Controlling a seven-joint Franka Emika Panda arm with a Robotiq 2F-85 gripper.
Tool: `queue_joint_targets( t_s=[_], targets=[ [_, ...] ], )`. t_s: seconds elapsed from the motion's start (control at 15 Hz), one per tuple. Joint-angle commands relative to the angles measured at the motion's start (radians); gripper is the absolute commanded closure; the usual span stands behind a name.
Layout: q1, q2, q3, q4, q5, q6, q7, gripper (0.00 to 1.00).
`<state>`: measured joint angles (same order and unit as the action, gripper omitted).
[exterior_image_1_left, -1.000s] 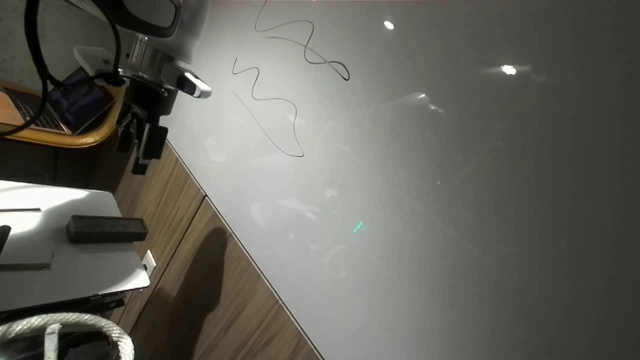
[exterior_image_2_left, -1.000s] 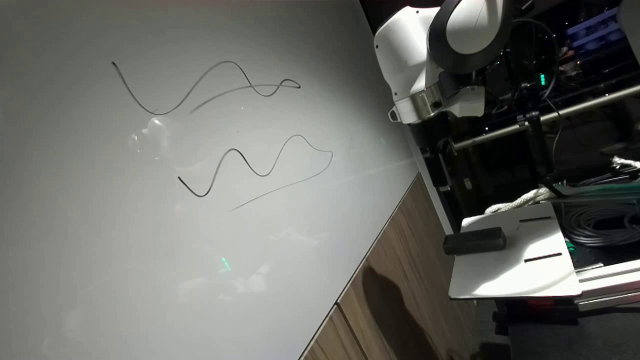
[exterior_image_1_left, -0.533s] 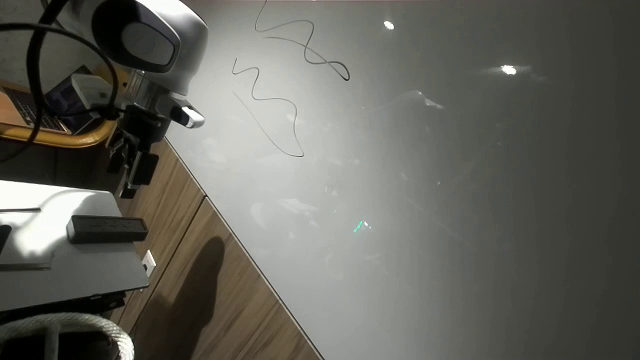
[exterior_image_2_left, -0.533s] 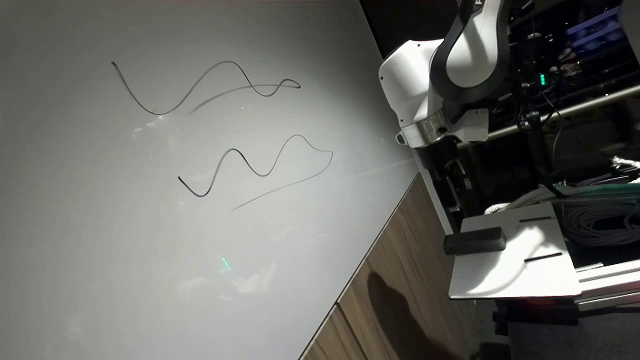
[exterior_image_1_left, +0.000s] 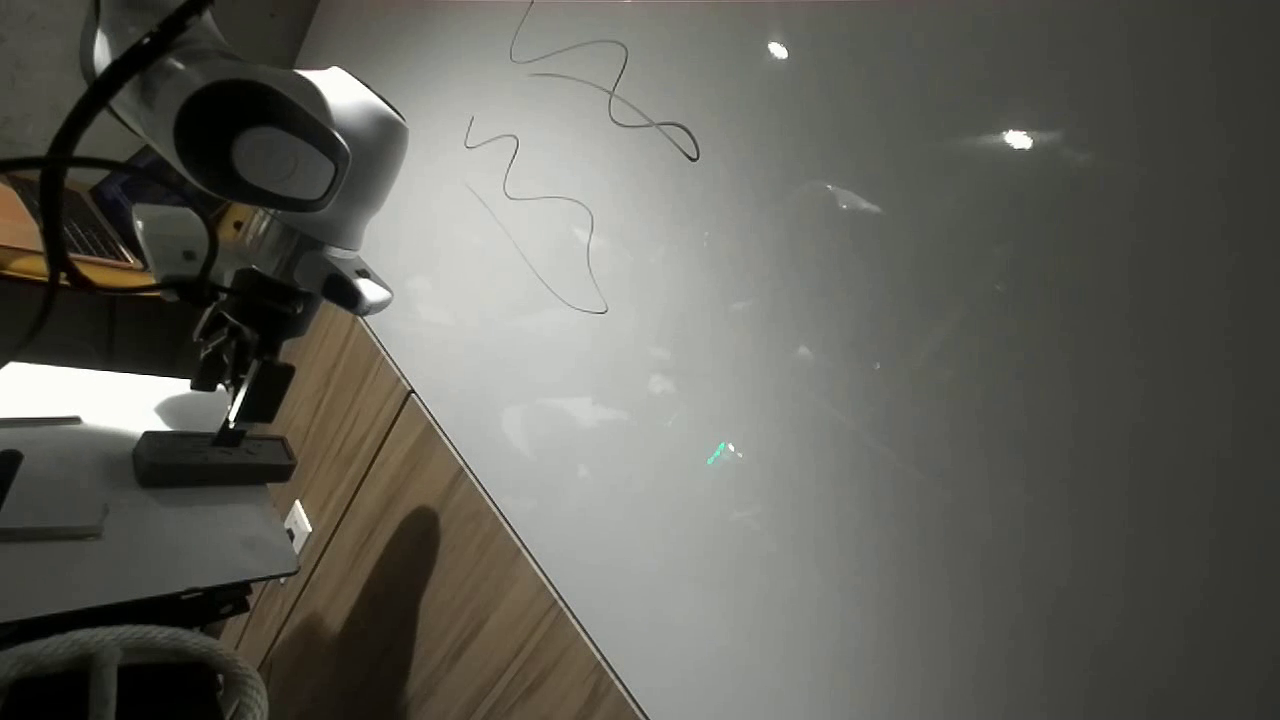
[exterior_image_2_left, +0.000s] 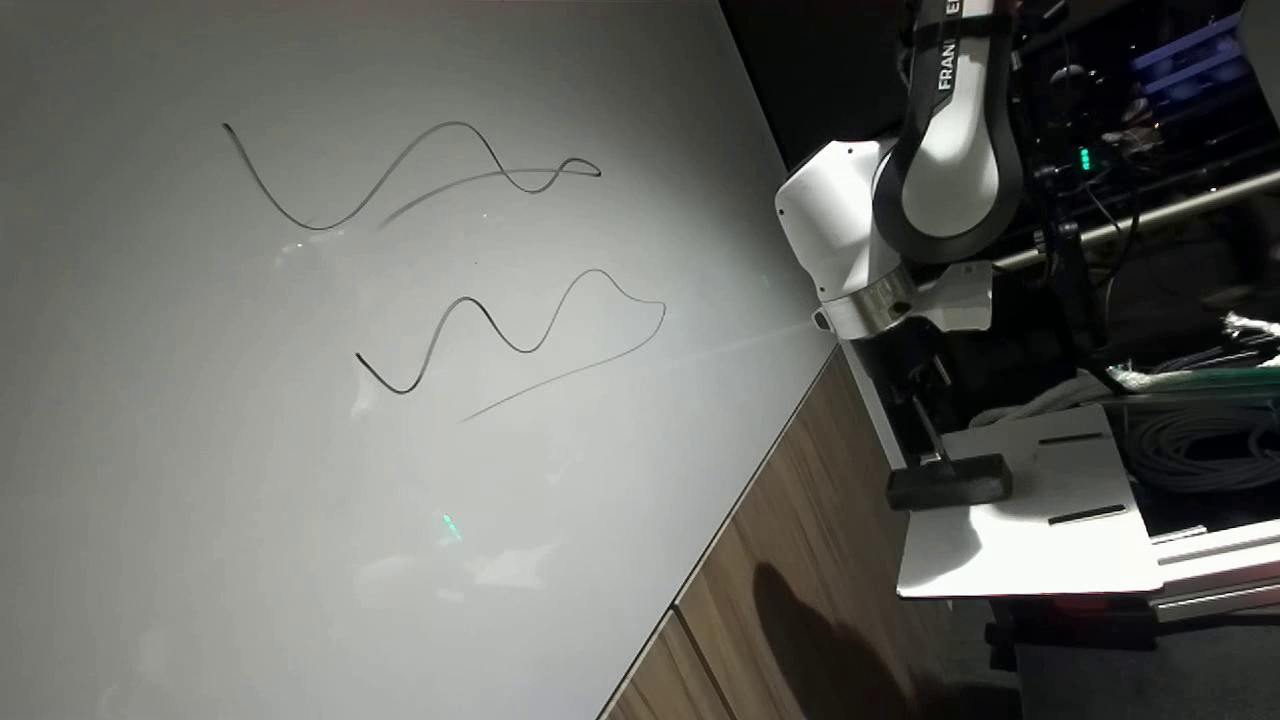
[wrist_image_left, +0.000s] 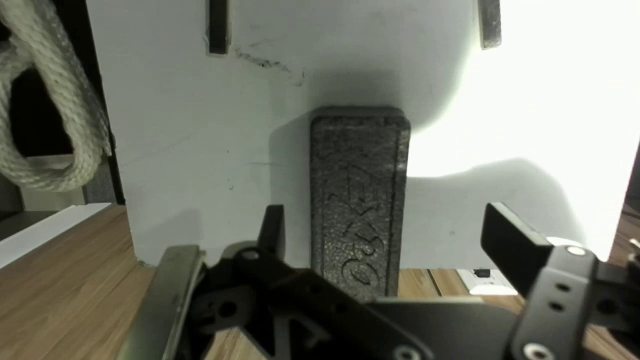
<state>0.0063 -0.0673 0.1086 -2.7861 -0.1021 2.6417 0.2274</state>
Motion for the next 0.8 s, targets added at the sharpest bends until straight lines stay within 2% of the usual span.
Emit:
queue_joint_targets(
  t_s=[0.0, 0.47, 0.53, 0.6, 0.67, 0.73],
  targets=[
    [0.0, 0.063, -0.032, 0.001, -0.016, 0.061, -0.018, 0.0],
    [0.011, 0.132, -0.063, 0.005, -0.034, 0.101, -0.014, 0.01],
    [0.012, 0.137, -0.066, 0.006, -0.039, 0.103, -0.011, 0.26],
    [0.015, 0.137, -0.068, 0.006, -0.043, 0.101, -0.009, 0.26],
    [0.018, 0.138, -0.071, 0.007, -0.056, 0.101, -0.003, 0.31],
    [0.021, 0.137, -0.072, 0.007, -0.069, 0.101, 0.004, 0.4]
  ],
)
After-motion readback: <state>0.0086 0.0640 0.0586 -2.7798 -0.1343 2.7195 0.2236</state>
